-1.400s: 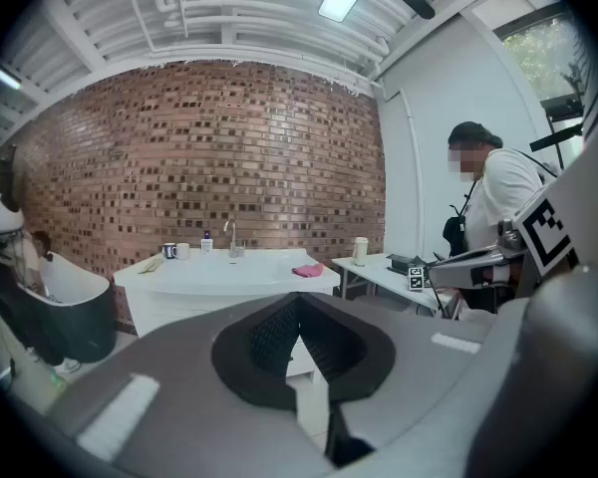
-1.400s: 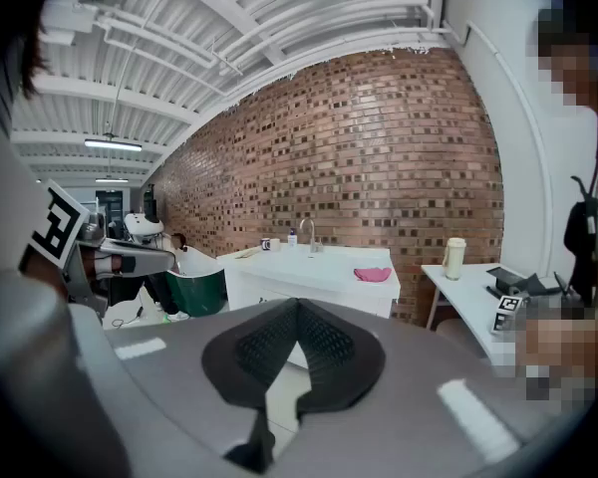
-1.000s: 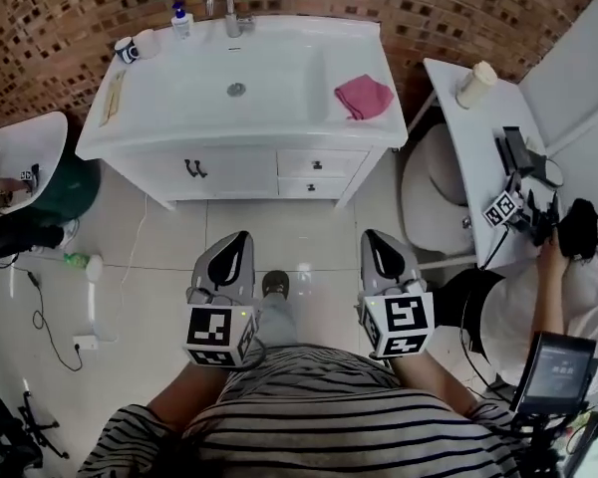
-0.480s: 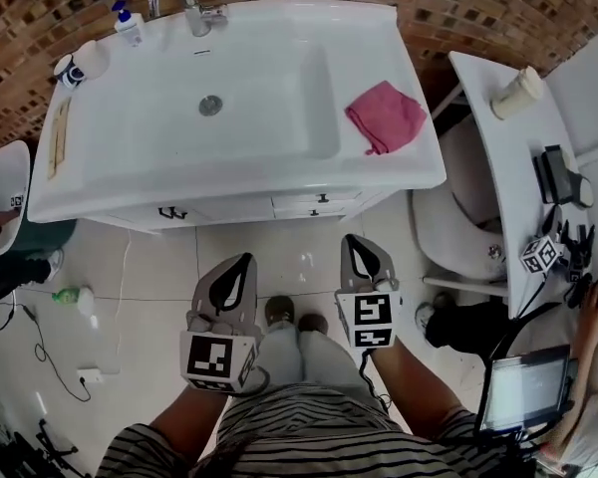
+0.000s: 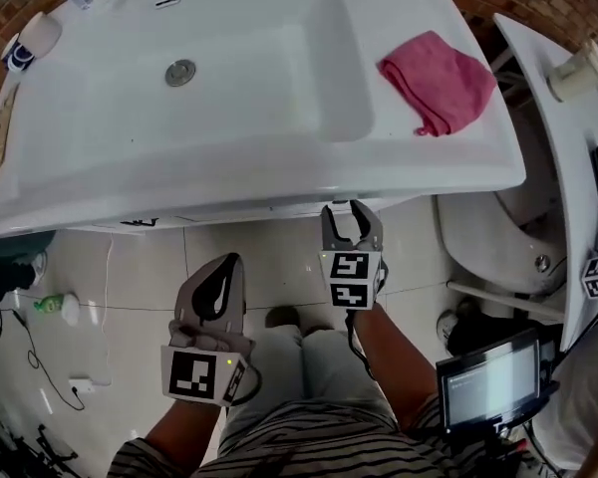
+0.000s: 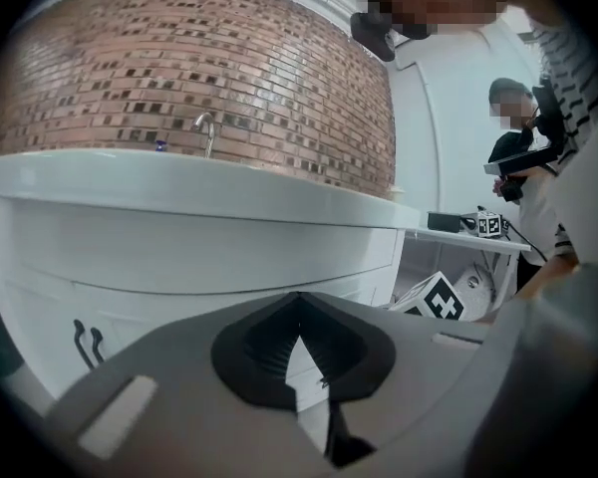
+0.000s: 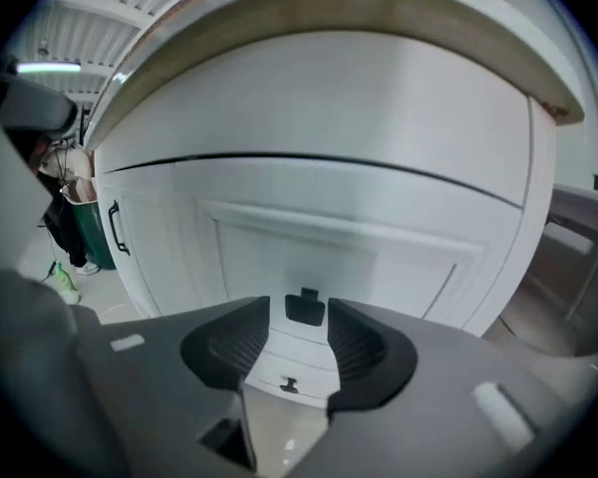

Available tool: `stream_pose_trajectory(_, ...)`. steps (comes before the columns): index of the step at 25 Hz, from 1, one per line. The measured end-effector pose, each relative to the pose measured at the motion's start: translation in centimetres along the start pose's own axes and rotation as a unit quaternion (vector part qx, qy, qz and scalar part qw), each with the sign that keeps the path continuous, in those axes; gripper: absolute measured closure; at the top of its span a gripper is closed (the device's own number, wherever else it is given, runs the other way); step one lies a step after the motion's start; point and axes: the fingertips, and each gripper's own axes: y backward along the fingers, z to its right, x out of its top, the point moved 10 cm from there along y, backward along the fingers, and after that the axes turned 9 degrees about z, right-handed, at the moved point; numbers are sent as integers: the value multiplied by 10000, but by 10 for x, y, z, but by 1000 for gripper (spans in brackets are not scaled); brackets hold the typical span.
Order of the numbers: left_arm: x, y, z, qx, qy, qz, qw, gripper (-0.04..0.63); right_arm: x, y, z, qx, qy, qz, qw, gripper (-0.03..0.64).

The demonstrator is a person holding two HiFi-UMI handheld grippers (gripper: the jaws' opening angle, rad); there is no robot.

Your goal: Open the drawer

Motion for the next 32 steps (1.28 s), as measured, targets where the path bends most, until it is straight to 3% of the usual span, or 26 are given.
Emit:
stream_pose_trajectory(4,-13,-4,-10,90,5,-66,9999,580,-2,-12,2,-127,-156,106,9997,438)
stream_pose_trajectory(6,-14,-5,-13,129,22,-76,9999,580,-2,-14,2,-197,-111,108,9997,477)
stream_pose_trajectory(16,5,4,-3,136,63,-214,9997,580,1,-8,1,-134,-245,-232,9993,492)
stream_pose_trajectory(32,34,67,45,-13,175,-381,9991,580,-42,106,-27,119,-332,-915,9952,492)
